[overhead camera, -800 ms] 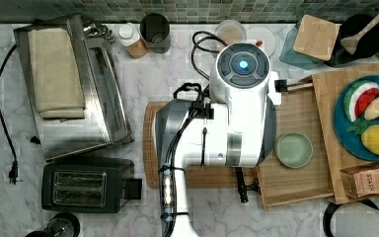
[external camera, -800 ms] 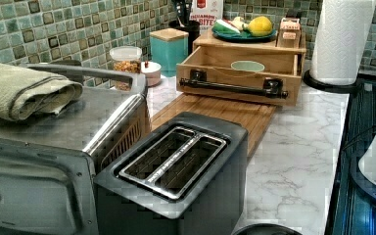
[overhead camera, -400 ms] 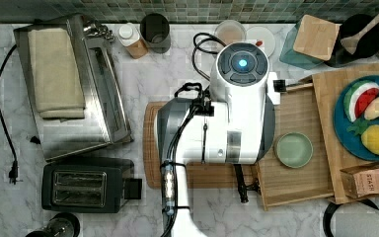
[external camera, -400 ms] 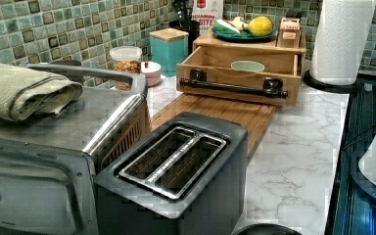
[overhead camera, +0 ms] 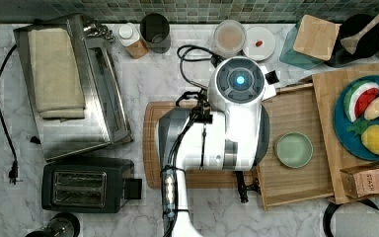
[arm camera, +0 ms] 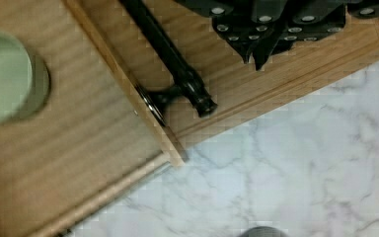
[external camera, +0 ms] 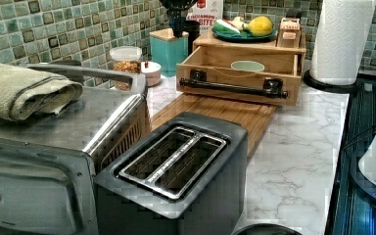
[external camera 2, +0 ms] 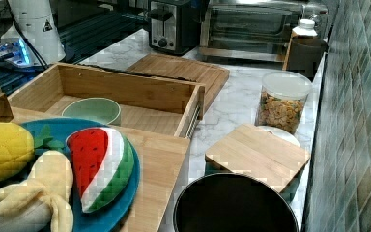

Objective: Close the drawer.

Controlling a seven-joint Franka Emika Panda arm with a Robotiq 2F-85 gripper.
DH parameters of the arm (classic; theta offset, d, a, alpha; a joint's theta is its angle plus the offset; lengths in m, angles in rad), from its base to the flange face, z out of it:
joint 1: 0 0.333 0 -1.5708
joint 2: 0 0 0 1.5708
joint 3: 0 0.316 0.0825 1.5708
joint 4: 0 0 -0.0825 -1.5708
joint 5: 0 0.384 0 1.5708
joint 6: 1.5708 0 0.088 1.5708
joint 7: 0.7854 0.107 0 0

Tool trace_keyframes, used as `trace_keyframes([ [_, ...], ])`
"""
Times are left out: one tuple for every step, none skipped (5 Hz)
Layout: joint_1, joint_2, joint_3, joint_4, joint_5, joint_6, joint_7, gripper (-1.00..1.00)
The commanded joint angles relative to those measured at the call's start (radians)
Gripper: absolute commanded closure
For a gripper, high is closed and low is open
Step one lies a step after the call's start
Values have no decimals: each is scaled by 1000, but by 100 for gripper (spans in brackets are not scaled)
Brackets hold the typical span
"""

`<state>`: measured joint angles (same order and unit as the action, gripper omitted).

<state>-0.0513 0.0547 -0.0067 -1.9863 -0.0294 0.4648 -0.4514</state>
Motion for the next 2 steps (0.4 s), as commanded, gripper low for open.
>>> trace_keyframes([
  [103, -145, 22, -236, 76, 163, -319, 100],
  [97, -143, 15, -292, 80, 170, -430, 100],
])
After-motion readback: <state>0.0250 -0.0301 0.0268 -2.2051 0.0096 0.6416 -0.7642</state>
